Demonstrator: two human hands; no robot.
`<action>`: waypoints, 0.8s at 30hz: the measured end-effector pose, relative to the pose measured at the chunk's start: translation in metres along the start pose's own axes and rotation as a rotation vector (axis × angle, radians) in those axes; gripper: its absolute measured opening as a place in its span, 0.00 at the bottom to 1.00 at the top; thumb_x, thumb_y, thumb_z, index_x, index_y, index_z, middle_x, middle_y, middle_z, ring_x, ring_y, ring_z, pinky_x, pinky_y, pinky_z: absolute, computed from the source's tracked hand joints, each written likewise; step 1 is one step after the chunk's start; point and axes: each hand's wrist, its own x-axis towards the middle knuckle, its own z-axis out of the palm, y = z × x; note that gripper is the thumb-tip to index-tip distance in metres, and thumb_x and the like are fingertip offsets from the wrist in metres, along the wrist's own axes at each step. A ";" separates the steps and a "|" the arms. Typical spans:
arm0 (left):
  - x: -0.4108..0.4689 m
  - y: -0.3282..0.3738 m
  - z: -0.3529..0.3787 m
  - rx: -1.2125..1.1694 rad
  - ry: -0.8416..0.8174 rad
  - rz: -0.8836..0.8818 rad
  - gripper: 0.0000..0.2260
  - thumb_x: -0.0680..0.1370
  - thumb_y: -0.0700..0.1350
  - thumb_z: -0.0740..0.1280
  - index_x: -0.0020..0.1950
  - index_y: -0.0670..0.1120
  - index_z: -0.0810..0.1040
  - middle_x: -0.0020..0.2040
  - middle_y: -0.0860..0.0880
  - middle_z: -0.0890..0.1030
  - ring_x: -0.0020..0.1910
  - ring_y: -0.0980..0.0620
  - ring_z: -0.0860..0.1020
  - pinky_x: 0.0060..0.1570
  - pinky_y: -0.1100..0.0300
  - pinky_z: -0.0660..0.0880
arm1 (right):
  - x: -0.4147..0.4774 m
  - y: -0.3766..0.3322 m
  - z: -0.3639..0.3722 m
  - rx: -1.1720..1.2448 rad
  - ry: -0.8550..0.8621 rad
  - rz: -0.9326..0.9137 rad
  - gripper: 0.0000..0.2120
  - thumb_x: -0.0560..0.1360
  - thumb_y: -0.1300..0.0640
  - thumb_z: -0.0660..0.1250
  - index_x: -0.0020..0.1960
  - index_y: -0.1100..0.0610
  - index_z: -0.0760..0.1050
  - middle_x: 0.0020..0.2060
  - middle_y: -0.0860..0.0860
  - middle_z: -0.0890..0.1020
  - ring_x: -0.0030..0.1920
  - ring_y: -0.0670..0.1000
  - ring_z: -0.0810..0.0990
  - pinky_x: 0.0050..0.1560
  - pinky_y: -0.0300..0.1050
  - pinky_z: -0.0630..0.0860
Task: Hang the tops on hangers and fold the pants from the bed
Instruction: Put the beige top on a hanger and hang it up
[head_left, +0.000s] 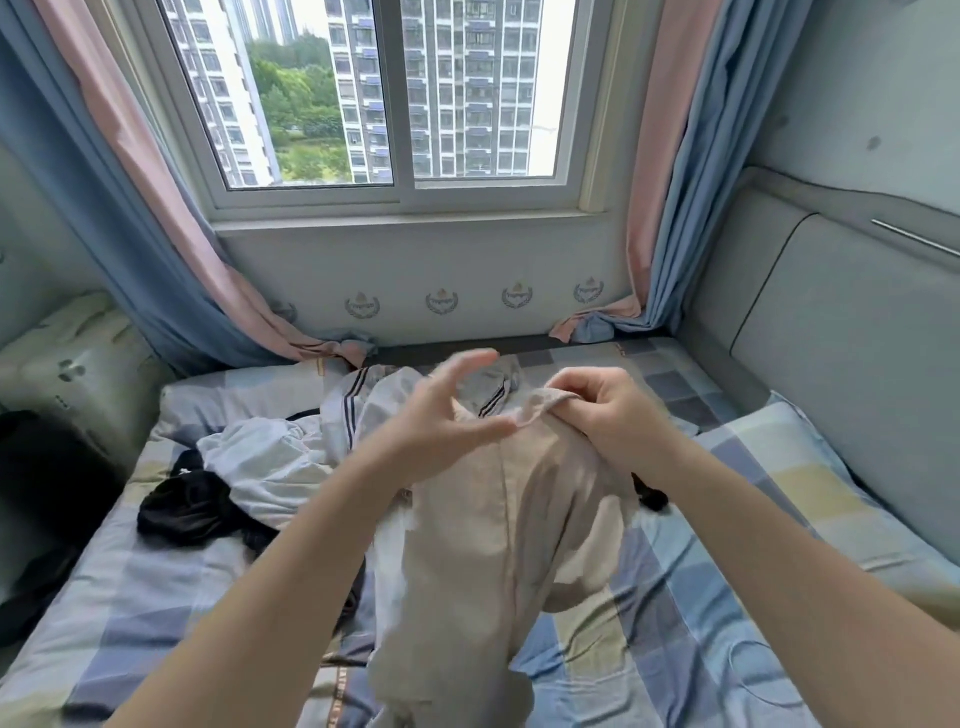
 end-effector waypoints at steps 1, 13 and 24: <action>0.000 0.002 0.011 0.026 -0.094 0.025 0.26 0.70 0.61 0.73 0.66 0.55 0.76 0.55 0.63 0.78 0.52 0.69 0.76 0.50 0.73 0.72 | 0.002 -0.007 0.001 -0.020 -0.009 -0.029 0.06 0.78 0.58 0.70 0.43 0.55 0.84 0.39 0.58 0.83 0.37 0.48 0.77 0.38 0.43 0.71; 0.003 0.004 0.006 -0.258 0.480 0.086 0.14 0.80 0.34 0.58 0.36 0.46 0.72 0.28 0.60 0.71 0.29 0.63 0.66 0.29 0.70 0.63 | -0.016 0.080 -0.001 -0.204 -0.110 0.261 0.09 0.71 0.54 0.75 0.37 0.57 0.78 0.28 0.44 0.75 0.29 0.45 0.72 0.34 0.43 0.69; 0.001 -0.030 -0.012 -0.248 0.661 -0.249 0.12 0.79 0.34 0.58 0.58 0.42 0.78 0.45 0.50 0.79 0.42 0.56 0.76 0.39 0.69 0.72 | -0.038 0.074 -0.001 0.254 0.009 0.311 0.13 0.78 0.50 0.70 0.47 0.61 0.81 0.40 0.54 0.84 0.41 0.52 0.82 0.42 0.44 0.79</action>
